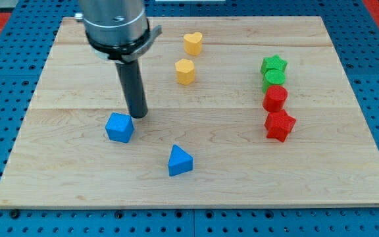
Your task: Push the blue cube to the left of the blue triangle
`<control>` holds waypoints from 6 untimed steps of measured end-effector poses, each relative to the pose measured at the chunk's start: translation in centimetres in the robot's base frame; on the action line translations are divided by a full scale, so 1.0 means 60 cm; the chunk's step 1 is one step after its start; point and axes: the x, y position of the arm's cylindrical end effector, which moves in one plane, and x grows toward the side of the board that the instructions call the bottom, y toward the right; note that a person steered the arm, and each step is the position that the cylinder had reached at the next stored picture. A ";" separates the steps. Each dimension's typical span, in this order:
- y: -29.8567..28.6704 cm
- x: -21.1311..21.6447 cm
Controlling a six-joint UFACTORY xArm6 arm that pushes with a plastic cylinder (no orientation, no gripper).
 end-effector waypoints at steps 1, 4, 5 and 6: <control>-0.006 0.027; 0.004 0.085; 0.145 0.086; 0.225 0.145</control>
